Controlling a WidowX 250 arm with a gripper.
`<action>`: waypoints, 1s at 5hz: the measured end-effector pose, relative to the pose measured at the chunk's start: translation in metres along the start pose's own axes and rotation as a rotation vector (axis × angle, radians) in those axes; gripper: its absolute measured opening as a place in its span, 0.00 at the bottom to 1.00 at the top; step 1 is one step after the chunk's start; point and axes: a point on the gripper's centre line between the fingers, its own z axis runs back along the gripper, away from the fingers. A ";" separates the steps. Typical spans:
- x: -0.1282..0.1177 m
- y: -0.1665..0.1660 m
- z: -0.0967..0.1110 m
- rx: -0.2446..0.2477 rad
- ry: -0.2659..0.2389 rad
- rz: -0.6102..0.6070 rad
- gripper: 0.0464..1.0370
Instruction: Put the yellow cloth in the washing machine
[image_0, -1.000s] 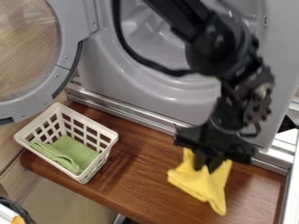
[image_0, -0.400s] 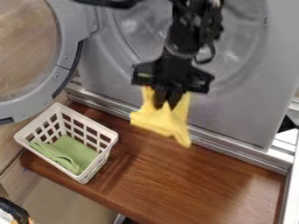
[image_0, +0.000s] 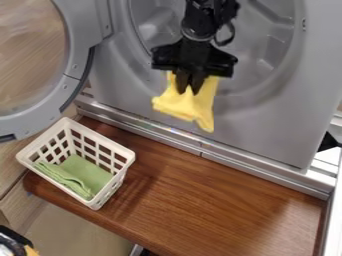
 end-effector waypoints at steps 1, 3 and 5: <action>0.019 0.002 -0.010 -0.004 -0.022 -0.023 0.05; 0.053 -0.010 -0.035 -0.045 -0.069 -0.071 0.04; 0.061 -0.010 -0.054 -0.025 -0.102 -0.109 0.08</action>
